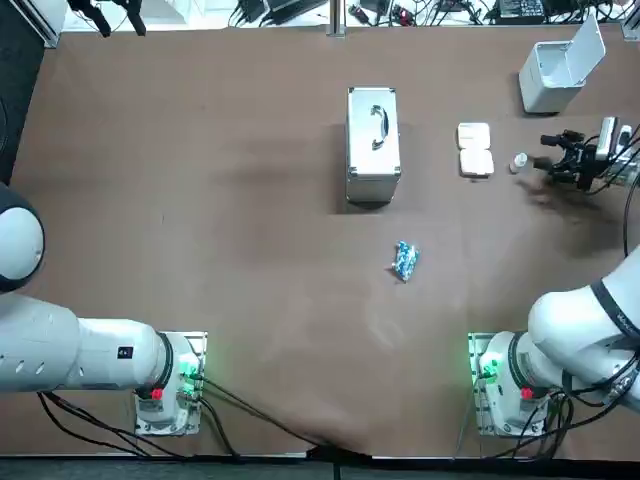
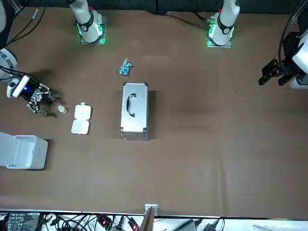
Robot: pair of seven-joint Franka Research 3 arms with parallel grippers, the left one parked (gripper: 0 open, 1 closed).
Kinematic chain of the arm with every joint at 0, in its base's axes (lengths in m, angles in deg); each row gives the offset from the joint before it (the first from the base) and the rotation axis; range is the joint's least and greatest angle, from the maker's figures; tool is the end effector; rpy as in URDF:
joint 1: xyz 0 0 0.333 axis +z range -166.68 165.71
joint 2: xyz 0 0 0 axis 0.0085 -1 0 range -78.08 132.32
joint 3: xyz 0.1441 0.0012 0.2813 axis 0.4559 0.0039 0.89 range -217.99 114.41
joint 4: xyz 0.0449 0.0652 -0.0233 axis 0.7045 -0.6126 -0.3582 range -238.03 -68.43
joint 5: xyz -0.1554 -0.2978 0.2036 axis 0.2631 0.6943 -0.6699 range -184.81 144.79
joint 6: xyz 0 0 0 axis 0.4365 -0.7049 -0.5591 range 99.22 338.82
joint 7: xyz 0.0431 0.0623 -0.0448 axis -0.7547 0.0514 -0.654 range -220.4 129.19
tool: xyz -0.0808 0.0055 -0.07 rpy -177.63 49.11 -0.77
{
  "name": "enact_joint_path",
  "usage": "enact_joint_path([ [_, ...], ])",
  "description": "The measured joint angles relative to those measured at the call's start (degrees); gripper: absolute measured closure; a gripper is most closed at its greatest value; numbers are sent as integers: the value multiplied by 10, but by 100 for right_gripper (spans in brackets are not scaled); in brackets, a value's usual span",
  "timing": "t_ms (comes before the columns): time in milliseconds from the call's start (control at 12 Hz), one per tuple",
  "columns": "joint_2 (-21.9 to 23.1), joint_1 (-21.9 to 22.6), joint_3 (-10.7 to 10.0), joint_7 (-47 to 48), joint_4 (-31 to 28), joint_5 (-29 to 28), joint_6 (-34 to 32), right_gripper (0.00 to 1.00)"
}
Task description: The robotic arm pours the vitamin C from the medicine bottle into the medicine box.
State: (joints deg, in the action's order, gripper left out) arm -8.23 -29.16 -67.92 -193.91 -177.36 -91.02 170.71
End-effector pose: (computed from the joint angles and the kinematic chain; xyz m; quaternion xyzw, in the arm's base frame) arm 0.4373 -0.3112 0.1425 -0.7362 -0.4040 -0.4536 0.2984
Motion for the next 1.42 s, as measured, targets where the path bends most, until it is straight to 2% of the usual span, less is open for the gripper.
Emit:
enact_joint_path([
  [167, 33, 1, -1, 43, -3, 26, 17, 0],
  [250, 75, 7, 0, 99, -15, 57, 43, 0],
  [417, 121, 21, 1, 167, -30, 94, 68, 0],
  [833, 217, 88, 3, 355, -39, 211, 157, 0],
  [1083, 247, 137, 5, 470, -39, 262, 203, 0],
  [1417, 250, 185, 17, 637, -26, 346, 228, 0],
])
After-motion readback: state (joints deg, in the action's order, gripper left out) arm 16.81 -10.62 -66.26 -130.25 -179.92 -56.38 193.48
